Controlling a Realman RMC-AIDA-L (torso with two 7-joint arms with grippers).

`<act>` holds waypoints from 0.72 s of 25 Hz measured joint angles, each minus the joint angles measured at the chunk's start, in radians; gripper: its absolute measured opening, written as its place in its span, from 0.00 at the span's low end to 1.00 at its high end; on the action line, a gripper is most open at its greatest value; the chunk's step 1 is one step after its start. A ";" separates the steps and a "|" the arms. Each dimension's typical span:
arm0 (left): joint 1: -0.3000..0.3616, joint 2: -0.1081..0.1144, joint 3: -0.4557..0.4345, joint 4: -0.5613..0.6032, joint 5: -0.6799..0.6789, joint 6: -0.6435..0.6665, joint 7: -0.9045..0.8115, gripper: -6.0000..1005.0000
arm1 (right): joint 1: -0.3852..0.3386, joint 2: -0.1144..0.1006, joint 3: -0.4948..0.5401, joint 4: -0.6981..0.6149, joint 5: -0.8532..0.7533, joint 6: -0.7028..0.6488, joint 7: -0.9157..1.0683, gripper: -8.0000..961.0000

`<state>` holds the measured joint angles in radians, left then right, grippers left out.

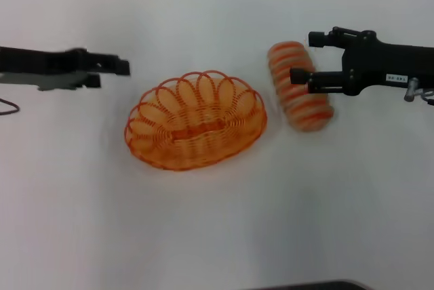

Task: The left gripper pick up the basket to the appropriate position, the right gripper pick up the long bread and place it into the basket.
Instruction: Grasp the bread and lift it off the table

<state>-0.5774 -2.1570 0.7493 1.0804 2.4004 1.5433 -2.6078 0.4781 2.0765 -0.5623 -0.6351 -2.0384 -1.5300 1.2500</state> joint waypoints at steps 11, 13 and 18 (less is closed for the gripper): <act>0.109 0.038 -0.254 -0.124 -0.222 0.035 0.221 0.76 | 0.034 -0.051 0.008 -0.010 0.005 0.029 0.353 0.97; 0.123 0.039 -0.294 -0.142 -0.246 0.058 0.296 0.76 | 0.042 -0.059 -0.001 -0.029 0.002 0.031 0.438 0.97; 0.176 0.032 -0.381 -0.164 -0.336 0.128 0.500 0.78 | 0.075 -0.070 -0.028 -0.151 -0.103 0.033 0.758 0.97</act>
<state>-0.4014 -2.1249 0.3683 0.9163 2.0641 1.6716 -2.1077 0.5535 2.0069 -0.5907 -0.7861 -2.1411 -1.4971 2.0078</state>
